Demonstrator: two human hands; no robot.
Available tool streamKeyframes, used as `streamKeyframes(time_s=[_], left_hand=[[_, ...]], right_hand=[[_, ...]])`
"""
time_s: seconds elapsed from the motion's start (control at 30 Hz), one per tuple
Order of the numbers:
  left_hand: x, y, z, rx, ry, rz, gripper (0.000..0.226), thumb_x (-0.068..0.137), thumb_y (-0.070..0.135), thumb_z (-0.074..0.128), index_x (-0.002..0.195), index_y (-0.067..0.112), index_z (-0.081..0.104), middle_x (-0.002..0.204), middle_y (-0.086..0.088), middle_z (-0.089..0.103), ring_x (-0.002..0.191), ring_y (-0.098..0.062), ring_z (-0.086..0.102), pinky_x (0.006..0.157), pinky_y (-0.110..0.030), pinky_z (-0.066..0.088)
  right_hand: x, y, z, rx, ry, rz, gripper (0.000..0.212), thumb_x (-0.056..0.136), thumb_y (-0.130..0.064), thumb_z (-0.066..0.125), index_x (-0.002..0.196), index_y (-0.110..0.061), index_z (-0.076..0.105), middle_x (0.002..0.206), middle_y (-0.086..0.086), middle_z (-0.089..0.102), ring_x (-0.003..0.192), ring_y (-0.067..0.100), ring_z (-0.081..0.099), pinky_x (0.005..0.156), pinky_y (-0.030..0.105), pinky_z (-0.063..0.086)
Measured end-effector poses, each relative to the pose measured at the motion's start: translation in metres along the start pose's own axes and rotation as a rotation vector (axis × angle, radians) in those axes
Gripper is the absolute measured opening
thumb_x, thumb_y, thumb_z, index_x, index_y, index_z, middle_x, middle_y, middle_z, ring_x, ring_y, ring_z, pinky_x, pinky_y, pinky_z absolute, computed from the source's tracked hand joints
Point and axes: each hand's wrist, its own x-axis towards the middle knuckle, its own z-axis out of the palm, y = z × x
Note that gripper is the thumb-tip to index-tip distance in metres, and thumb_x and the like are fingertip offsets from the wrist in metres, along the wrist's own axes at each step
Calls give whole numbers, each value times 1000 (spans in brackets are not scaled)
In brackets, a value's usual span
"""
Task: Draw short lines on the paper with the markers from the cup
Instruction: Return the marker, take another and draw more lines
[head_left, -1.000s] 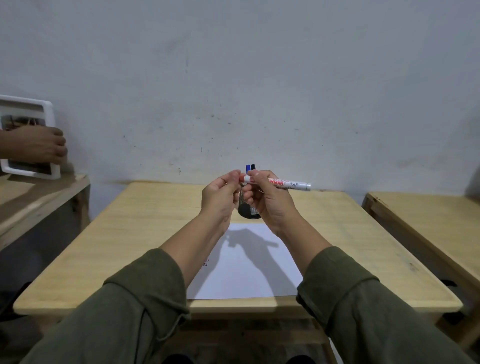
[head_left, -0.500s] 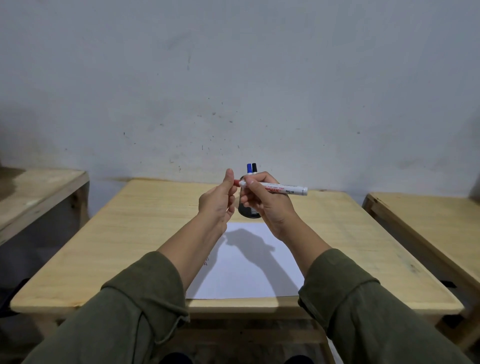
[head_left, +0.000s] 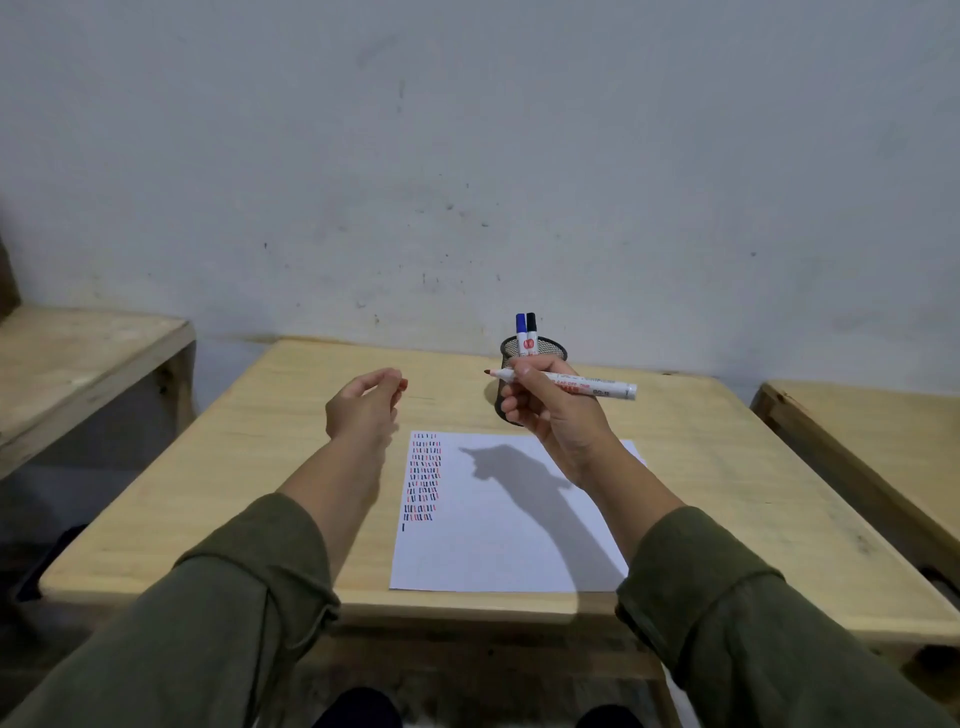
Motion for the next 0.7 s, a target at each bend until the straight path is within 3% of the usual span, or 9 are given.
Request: streamKeyframes(time_s=[0.1, 0.27, 0.37, 0.47, 0.57, 0.7], left_hand=[[10, -7, -6, -9, 58, -34, 40, 72, 18, 73, 111, 22, 63, 85, 2, 71, 74, -9, 60, 84, -30, 55], [15, -11, -8, 97, 102, 38, 58, 72, 14, 72, 124, 26, 47, 98, 10, 68, 69, 0, 58, 63, -18, 45], [22, -17, -11, 196, 112, 46, 62, 72, 15, 71, 126, 27, 42, 88, 16, 69, 69, 1, 58, 85, -27, 50], [27, -22, -15, 345, 106, 80, 61, 70, 17, 70, 122, 31, 41, 73, 24, 65, 79, -2, 61, 104, -37, 41], [28, -23, -16, 462, 131, 120, 62, 77, 11, 64, 132, 24, 37, 83, 17, 67, 89, -4, 51, 99, -25, 35], [27, -26, -4, 585, 130, 139, 61, 82, 6, 61, 136, 18, 35, 102, 1, 74, 104, -7, 48, 94, -27, 35]], right_hand=[[5, 6, 0, 1, 2, 21, 8, 93, -7, 52, 88, -11, 57, 82, 17, 54, 57, 14, 56, 57, 20, 50], [14, 11, 1, -19, -4, 41, 4, 93, -9, 53, 91, -10, 56, 87, 20, 51, 57, 14, 55, 57, 21, 49], [17, 12, -1, -25, 1, 47, 4, 93, -9, 53, 90, -11, 57, 87, 20, 52, 58, 15, 55, 57, 21, 49], [17, 13, -1, -23, 13, 46, 5, 92, -9, 54, 89, -10, 58, 80, 16, 56, 56, 13, 57, 56, 20, 50], [15, 12, 1, -16, 19, 46, 7, 92, -8, 53, 89, -10, 59, 76, 11, 57, 54, 11, 57, 55, 20, 50], [17, 11, -6, -17, 45, 50, 8, 92, -7, 54, 87, -11, 59, 74, 10, 58, 54, 12, 57, 55, 20, 50]])
